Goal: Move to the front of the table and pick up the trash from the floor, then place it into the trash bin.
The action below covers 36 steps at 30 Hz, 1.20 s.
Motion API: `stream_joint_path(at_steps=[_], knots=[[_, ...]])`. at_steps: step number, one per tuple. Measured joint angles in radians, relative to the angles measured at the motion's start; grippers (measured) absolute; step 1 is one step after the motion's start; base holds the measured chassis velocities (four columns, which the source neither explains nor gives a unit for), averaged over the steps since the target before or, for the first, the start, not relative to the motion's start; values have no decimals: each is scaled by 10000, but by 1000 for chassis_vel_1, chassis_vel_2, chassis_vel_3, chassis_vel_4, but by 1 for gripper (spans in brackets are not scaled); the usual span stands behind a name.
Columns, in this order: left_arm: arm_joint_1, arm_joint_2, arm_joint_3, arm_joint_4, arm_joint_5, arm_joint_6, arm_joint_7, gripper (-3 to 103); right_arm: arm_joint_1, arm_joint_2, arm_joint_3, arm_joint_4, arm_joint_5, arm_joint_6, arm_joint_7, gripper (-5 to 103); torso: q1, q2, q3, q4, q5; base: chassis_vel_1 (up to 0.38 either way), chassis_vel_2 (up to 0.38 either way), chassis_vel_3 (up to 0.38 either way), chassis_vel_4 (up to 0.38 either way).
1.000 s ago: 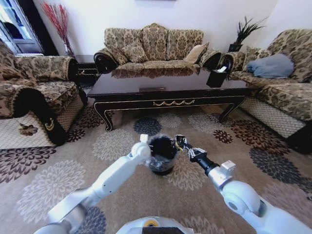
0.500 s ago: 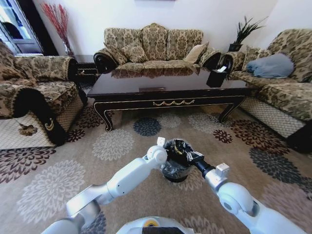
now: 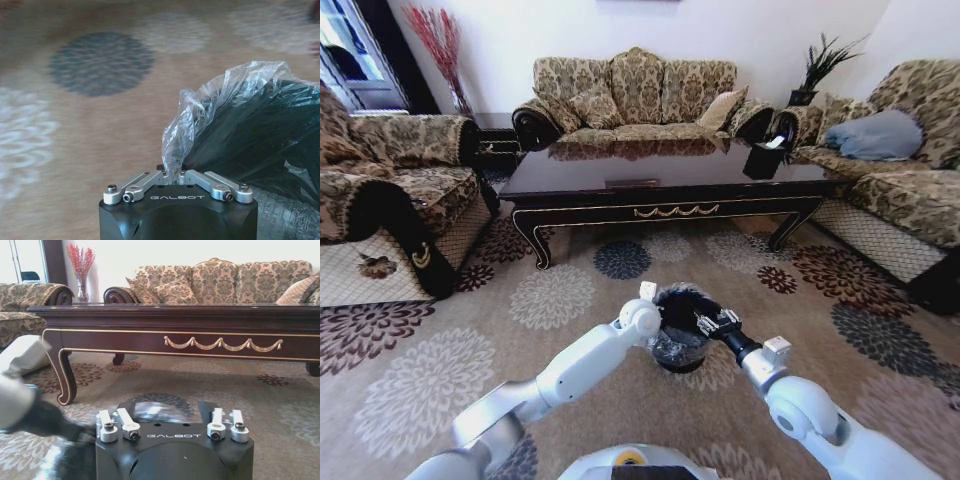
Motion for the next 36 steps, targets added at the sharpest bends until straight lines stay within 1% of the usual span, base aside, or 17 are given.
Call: stream_joint_path(at_steps=[1,3,4,5,6,8,9,11,13,14,18,20,21,22,28,31,36], knots=[[0,0,0,0,0,0,0,3,0,0,0,0,0,0,0,71,0,0,0,0,0,0,0,0,0],[225,544,-309,-331,-125,0,-30,3,-174,170,101,-19,-72,81,64,82,0,1,0,5,1,0,0,0,0],[444,782,-577,-527,-242,-13,-54,3,-227,253,124,-78,-124,133,84,82,0,0,1,3,-1,0,0,0,0],[444,782,-577,-527,-242,-13,-54,3,-227,253,124,-78,-124,133,84,82,0,0,1,3,-1,0,0,0,0],[581,898,-737,-629,-270,-38,-54,3,-233,284,124,-115,-148,155,88,88,0,0,1,-1,-3,0,0,0,0],[1148,1313,-1470,-1065,-328,-116,-63,3,-235,378,114,-207,-189,180,105,97,0,0,0,-2,0,0,0,0,0],[1317,1445,-1695,-1200,-332,-137,-63,3,-261,412,110,-208,-210,182,106,99,0,0,0,-2,-1,0,0,0,0],[1424,1527,-1838,-1283,-332,-150,-58,3,-282,431,110,-209,-232,182,107,99,0,0,0,-1,-1,0,0,0,0],[1839,1828,-2484,-1580,-331,-179,-47,3,-389,518,95,-209,-354,182,107,100,0,0,0,0,-2,0,0,0,0],[1928,1908,-2642,-1643,-330,-186,-42,3,-422,551,90,-209,-378,182,107,100,0,0,0,1,-2,0,0,0,0],[2172,2198,-3040,-1833,-335,-211,-38,3,-650,610,89,-208,-554,197,137,100,0,0,0,0,0,0,0,0,0],[2217,2274,-3085,-1842,-335,-212,-23,3,-761,584,97,-208,-629,223,138,100,0,0,0,-6,0,0,0,0,0],[2281,2328,-3155,-1816,-315,-211,19,3,-823,552,99,-215,-689,255,138,100,0,0,0,-7,0,0,0,0,0],[2483,2399,-3397,-1631,-170,-212,209,3,-843,477,89,-272,-762,304,138,100,0,0,0,-6,-1,0,0,0,0],[3063,2439,-4045,-741,542,-309,752,3,-731,437,-29,-384,-752,315,130,100,0,0,-1,4,1,0,0,0,0],[3102,2393,-4101,-658,622,-333,908,3,-642,419,-91,-458,-722,314,126,100,0,1,-2,0,8,0,0,0,0],[3040,2253,-4119,-520,625,-372,897,3,-611,377,-76,-475,-627,310,121,100,0,1,-1,0,9,0,0,0,0]])
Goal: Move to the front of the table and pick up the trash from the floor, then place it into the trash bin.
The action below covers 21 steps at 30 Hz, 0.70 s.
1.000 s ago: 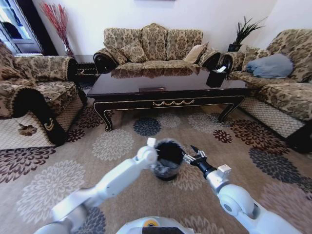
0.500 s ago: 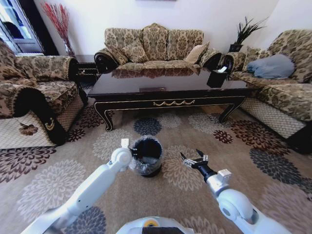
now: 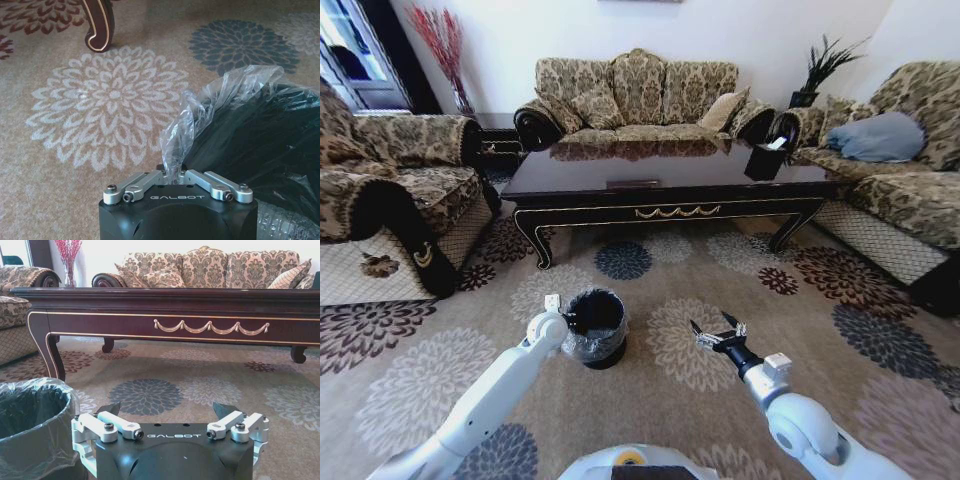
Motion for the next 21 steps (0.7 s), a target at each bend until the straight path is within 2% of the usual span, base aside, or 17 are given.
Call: stream_joint_path(at_steps=[3,6,7,8,9,11,12,13,16,18,21], knots=[[-19,-34,27,-65,-57,-17,0,-1,-35,1,50,-17,3,2,-4,100,0,-1,1,1,-6,0,0,0,0],[-79,-25,44,-444,-174,-84,188,15,-118,75,108,-72,-33,23,-6,100,0,-1,3,-3,-9,0,0,0,0],[-102,8,22,-578,-165,-146,402,15,-132,102,113,-82,-49,31,-7,100,0,-1,3,-4,-5,0,0,0,0],[-112,32,-15,-700,-103,-218,629,20,-139,131,116,-101,-72,37,-8,100,0,-1,2,-5,-5,0,0,0,0],[-112,32,-15,-700,-103,-218,629,20,-139,131,116,-101,-72,37,-8,100,0,-1,2,-5,-5,0,0,0,0],[-76,171,-158,-1031,58,-412,933,31,-129,196,128,-123,-87,55,-9,100,0,-1,3,-5,-8,0,0,0,0],[-46,210,-198,-1108,84,-438,952,36,-125,208,136,-125,-83,56,-8,100,0,-1,2,-4,-7,0,0,0,0],[-46,210,-198,-1108,84,-438,952,36,-125,208,136,-125,-83,56,-8,100,0,-1,2,-4,-7,0,0,0,0],[359,595,-530,-1767,137,-532,1018,53,-133,341,154,-168,-124,65,-7,100,0,-1,2,-2,-6,0,0,0,0],[429,656,-571,-1854,143,-538,1009,53,-150,373,154,-174,-148,72,-8,100,0,-1,2,-1,-6,0,0,0,0],[1030,1060,-926,-2520,156,-558,785,69,-266,565,178,-177,-298,143,-11,100,0,-1,2,-1,-6,0,0,0,0]])
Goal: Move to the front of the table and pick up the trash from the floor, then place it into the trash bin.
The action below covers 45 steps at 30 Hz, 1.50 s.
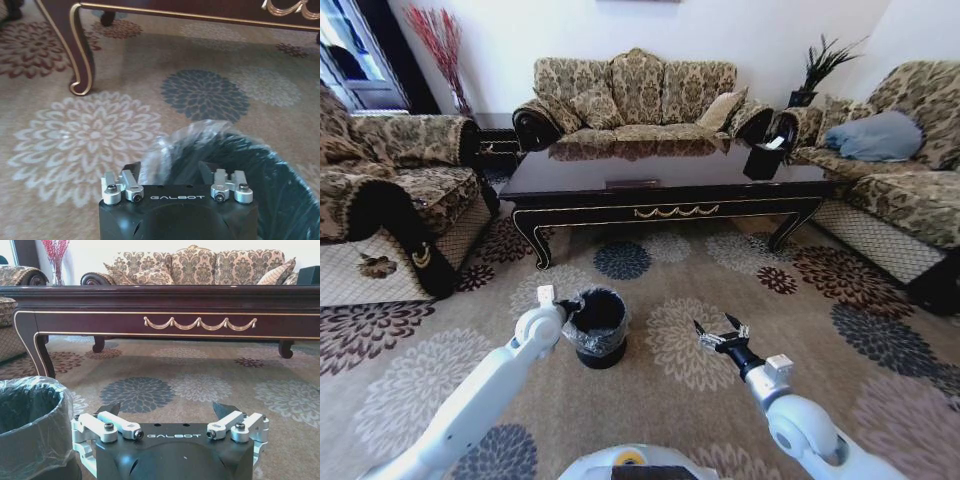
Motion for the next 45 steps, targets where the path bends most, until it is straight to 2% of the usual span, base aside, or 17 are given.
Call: stream_joint_path(at_steps=[1,4,6,7,9,11,12,17,18,21,24,26,31,33,34,37,45], knots=[[0,0,0,0,0,0,0,69,0,0,0,0,0,0,0,100,0,0,0,0,0,0,0,0,0],[683,262,-575,-590,256,-109,-88,80,-89,170,60,-32,-160,131,-18,100,0,0,0,0,0,0,0,0,0],[1211,343,-1154,-999,950,-384,99,90,-105,334,114,-88,-230,225,-7,100,0,0,0,1,-3,0,0,0,0],[1211,343,-1154,-999,950,-384,99,90,-105,334,114,-88,-230,225,-7,100,0,0,0,1,-3,0,0,0,0],[1783,306,-1844,-1480,1877,-842,405,98,-25,574,186,-325,-622,715,-23,100,0,0,-1,0,1,0,0,0,0],[2574,136,-2601,-1904,3104,-1453,741,100,47,906,378,-694,-1302,1383,-228,100,0,0,0,0,0,0,0,0,0],[2574,136,-2601,-1904,3104,-1453,741,100,47,906,378,-694,-1302,1383,-228,100,0,0,0,0,0,0,0,0,0],[5183,-329,-4289,-2569,5809,-3287,2570,100,169,1723,820,-1512,-3108,2484,-451,100,0,1,-2,4,-2,0,0,0,0],[5183,-329,-4289,-2569,5809,-3287,2570,100,169,1723,820,-1512,-3108,2484,-451,100,0,1,-2,4,-2,0,0,0,0],[6164,-843,-5046,-2925,6663,-4035,3285,100,229,2179,1064,-1864,-3866,2920,-656,100,0,0,-1,2,3,0,0,0,0],[6395,-1105,-5186,-2990,7083,-4417,3405,100,165,2437,1234,-1860,-3888,3037,-722,100,-1,0,-2,1,2,0,0,0,0],[6798,-1644,-5314,-2991,7869,-5199,3429,100,119,2776,1483,-1863,-3896,3193,-1044,100,-1,0,-1,-7,-3,0,0,0,0],[7871,-2499,-5515,-3047,8477,-6181,3834,100,225,3534,1921,-2111,-4066,3603,-1774,100,-1,0,-2,7,4,0,0,0,0],[8440,-2676,-5564,-2966,8616,-6789,4155,100,66,3805,1983,-2112,-4114,3767,-1971,100,-1,0,-2,-7,0,0,0,0,0],[8440,-2676,-5564,-2966,8616,-6789,4155,100,66,3805,1983,-2112,-4114,3767,-1971,100,-1,0,-2,-7,0,0,0,0,0],[9239,-2820,-5808,-2763,8689,-7717,4556,100,59,3915,1898,-2132,-4280,3915,-2150,100,-1,-1,-1,2,0,0,0,0,0],[9728,-2467,-6171,-2508,8366,-8310,4980,100,68,3958,1783,-2153,-4295,4003,-2236,100,0,-1,0,0,0,0,0,0,0]])
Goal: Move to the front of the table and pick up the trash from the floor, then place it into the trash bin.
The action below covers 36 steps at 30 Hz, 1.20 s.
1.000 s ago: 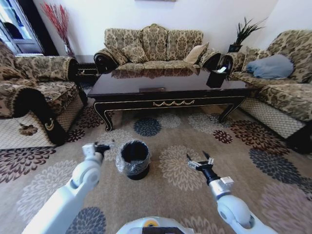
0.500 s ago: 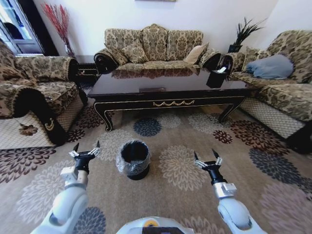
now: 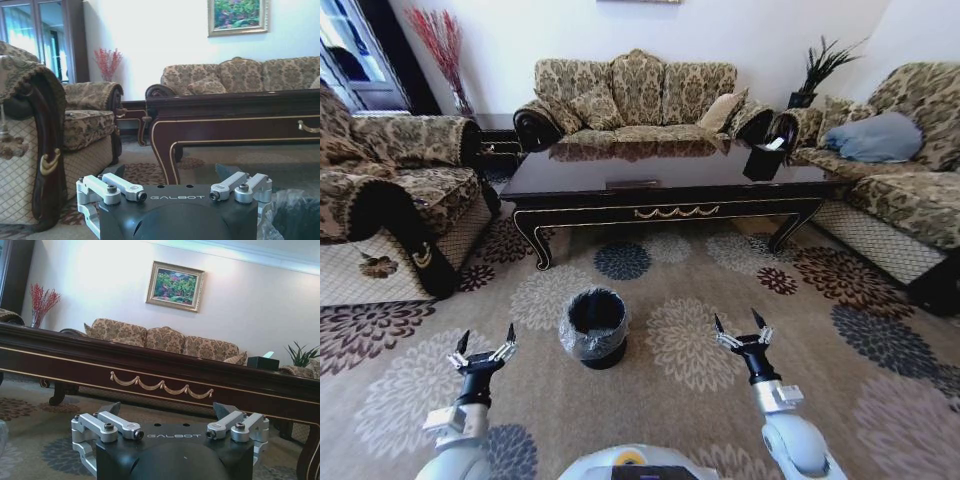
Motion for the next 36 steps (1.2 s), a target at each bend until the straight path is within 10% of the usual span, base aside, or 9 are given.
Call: stream_joint_path(at_steps=[36], knots=[[17,187,15,-26,-222,139,40,100,-55,22,60,-27,163,-163,-190,100,1,0,1,0,2,36,-39,-41,37]])
